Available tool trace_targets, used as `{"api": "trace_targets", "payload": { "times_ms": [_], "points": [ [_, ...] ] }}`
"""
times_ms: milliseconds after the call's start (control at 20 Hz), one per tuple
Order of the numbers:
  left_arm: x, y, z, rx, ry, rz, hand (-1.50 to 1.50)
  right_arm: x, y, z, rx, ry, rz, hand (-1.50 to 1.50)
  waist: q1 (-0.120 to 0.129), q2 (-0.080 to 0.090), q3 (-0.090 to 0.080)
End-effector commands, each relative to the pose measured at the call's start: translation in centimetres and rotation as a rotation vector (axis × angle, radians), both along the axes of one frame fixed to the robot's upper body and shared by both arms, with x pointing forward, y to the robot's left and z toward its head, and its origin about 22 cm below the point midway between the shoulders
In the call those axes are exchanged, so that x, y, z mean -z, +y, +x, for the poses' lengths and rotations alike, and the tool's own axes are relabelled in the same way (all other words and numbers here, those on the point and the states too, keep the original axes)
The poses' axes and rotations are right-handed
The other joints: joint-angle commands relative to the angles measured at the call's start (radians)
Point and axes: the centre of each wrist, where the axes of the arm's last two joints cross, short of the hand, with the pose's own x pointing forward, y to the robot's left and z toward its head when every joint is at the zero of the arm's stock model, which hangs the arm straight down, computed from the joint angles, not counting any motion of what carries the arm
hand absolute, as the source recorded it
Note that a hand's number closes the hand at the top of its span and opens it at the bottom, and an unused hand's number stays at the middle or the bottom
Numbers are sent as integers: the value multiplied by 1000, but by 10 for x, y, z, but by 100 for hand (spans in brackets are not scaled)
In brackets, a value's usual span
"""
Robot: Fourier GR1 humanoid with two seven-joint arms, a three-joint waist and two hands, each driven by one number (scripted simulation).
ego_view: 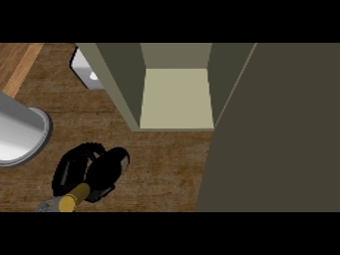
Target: Pick up the wine, place it into the cabinet and close the cabinet
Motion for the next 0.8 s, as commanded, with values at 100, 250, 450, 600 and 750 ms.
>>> {"api": "trace_targets", "payload": {
  "times_ms": [100, 250, 450, 600, 750],
  "points": [
    [-18, -15, -20, 80, 36, -27, 150, -18, -13, -25, 0, -64, 40, -150, 6, 5, -3],
    [-27, -30, -25, 88, 16, -32, 150, -31, -24, -45, 5, -76, 48, -150, -3, 1, -3],
    [-62, -67, -8, 133, 17, -29, 150, -28, -18, -36, 2, -67, 45, -150, -5, 2, -4],
    [-51, -78, -19, 135, 23, -60, 150, -14, -22, -34, 4, -70, 40, -150, -9, 7, -3],
    [-72, -96, -26, 121, 2, -50, 150, -23, -20, -41, -6, -75, 59, -150, -8, 5, -4]
  ]
}}
